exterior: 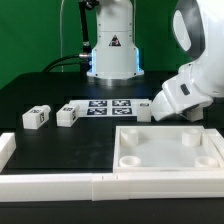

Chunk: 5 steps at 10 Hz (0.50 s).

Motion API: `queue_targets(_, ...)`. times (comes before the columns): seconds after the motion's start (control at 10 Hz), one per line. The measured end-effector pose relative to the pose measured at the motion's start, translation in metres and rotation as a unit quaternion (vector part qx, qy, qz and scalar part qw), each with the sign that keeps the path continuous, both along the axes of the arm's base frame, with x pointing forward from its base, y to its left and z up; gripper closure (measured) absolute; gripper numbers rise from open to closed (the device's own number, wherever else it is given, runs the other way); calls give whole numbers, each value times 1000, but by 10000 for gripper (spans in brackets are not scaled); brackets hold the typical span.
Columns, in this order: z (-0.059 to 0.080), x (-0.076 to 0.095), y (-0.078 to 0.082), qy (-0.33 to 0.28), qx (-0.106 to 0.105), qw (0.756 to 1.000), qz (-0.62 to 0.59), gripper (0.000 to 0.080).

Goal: Assemble one leg

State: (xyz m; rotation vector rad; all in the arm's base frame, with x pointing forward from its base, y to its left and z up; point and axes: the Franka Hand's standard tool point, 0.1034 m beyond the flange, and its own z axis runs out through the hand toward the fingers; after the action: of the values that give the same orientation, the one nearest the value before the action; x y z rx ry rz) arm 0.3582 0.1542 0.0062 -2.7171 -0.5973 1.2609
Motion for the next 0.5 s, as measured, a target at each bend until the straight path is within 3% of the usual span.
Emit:
queue_targets(0.3,3,-1,0,3,-4,1000,-2,514)
queue_targets(0.5,42,4,-1,19,-25,999,-10,514)
